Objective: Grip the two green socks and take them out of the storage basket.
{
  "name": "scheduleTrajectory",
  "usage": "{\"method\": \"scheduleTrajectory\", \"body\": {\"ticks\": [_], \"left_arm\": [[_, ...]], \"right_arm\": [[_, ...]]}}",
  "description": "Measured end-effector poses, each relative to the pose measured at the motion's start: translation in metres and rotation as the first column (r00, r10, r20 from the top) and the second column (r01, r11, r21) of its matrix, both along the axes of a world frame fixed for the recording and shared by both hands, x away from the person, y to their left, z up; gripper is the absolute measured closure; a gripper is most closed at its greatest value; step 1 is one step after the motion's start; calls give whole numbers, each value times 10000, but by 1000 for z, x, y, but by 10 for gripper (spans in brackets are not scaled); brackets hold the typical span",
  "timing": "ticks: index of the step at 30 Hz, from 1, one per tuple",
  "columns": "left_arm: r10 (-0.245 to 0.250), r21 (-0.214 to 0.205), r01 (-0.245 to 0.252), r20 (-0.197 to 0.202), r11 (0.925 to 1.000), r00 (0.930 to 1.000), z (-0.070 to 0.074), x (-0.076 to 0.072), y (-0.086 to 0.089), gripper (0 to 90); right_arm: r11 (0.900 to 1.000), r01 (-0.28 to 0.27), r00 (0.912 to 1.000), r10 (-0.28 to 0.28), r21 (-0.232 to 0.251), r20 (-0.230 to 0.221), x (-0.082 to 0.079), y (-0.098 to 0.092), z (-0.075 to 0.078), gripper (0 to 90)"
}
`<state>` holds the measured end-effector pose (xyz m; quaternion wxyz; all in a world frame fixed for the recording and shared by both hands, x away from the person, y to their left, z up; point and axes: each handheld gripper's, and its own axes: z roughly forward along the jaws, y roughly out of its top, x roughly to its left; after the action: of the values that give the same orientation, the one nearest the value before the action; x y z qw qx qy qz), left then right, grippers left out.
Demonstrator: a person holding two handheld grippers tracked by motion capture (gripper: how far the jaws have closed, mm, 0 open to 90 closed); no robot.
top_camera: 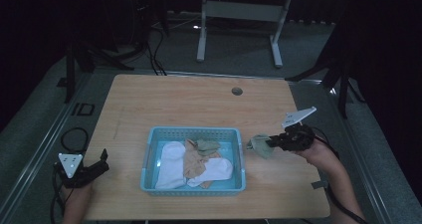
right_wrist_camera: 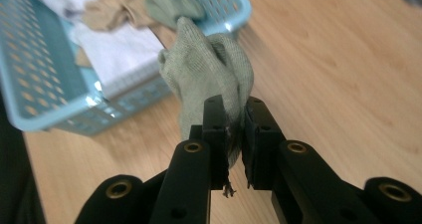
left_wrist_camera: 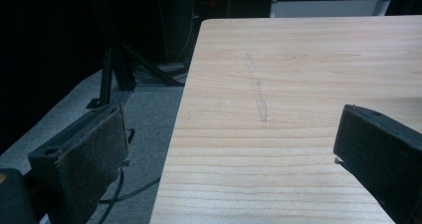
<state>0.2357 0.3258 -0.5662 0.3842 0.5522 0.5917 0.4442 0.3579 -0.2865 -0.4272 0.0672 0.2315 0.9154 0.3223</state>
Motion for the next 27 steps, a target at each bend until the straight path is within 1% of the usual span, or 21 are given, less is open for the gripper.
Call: {"method": "scheduleTrajectory", "body": {"ticks": [1, 2, 3, 5, 6, 7, 8, 9, 12, 13, 14, 15, 17, 18, 19, 21, 25, 27], "left_arm": [[-1, 0, 1, -2, 10000, 10000, 0, 0, 0, 4], [0, -3, 0, -3, 10000, 10000, 0, 0, 0, 4], [-3, -3, 3, -5, 10000, 10000, 0, 0, 0, 4], [-1, -5, 1, -1, 10000, 10000, 0, 0, 0, 4], [-1, -3, 1, -3, 10000, 10000, 0, 0, 0, 4], [0, -2, 0, -4, 10000, 10000, 0, 0, 0, 4], [1, 1, -1, -5, 10000, 10000, 0, 0, 0, 4], [3, 0, -3, -3, 10000, 10000, 0, 0, 0, 4], [2, 2, -2, -6, 10000, 10000, 0, 0, 0, 4], [6, 4, -6, -8, 10000, 10000, 0, 0, 0, 4], [5, 3, -5, -10, 10000, 10000, 0, 0, 0, 4], [5, 3, -5, -10, 10000, 10000, 0, 0, 0, 4], [4, 2, -4, -10, 10000, 10000, 0, 0, 0, 4], [4, 2, -4, -10, 10000, 10000, 0, 0, 0, 4], [3, 2, -3, -15, 10000, 10000, 0, 0, 0, 4], [6, 2, -6, -17, 10000, 10000, 0, 0, 0, 4], [11, 4, -11, -17, 10000, 10000, 0, 0, 0, 4], [11, 7, -11, -14, 10000, 10000, 0, 0, 0, 4]], "right_arm": [[9999, 137, 9998, -138, -42, -164, 2, -3, -8, 819], [9999, 137, 9998, -138, -42, -164, 2, -3, -8, 819], [9996, 267, 9992, -271, -128, -311, 3, -6, -18, 819], [9992, 349, 9979, -357, -171, -541, 4, -10, -27, 819], [9989, 437, 9973, -447, -194, -581, 5, -11, -31, 819], [9989, 437, 9973, -447, -194, -581, 5, -11, -31, 819], [9985, 486, 9957, -505, -253, -782, 5, -14, -39, 818], [9982, 541, 9951, -560, -263, -812, 5, -15, -43, 818], [9980, 582, 9941, -604, -259, -904, 5, -16, -46, 818], [9973, 682, 9915, -706, -253, -1095, 4, -20, -58, 818], [9970, 706, 9912, -736, -304, -1100, 3, -21, -61, 818], [9970, 706, 9912, -736, -304, -1100, 3, -21, -61, 818], [9963, 812, 9890, -838, -264, -1218, 3, -24, -67, 817], [9963, 812, 9890, -838, -264, -1218, 3, -24, -67, 817], [9950, 964, 9860, -988, -244, -1342, 3, -28, -75, 817], [9939, 1059, 9842, -1092, -307, -1396, 4, -30, -80, 817], [9928, 1117, 9831, -1168, -434, -1411, 4, -32, -84, 815], [9907, 1239, 9816, -1306, -554, -1392, 5, -34, -87, 806]]}}
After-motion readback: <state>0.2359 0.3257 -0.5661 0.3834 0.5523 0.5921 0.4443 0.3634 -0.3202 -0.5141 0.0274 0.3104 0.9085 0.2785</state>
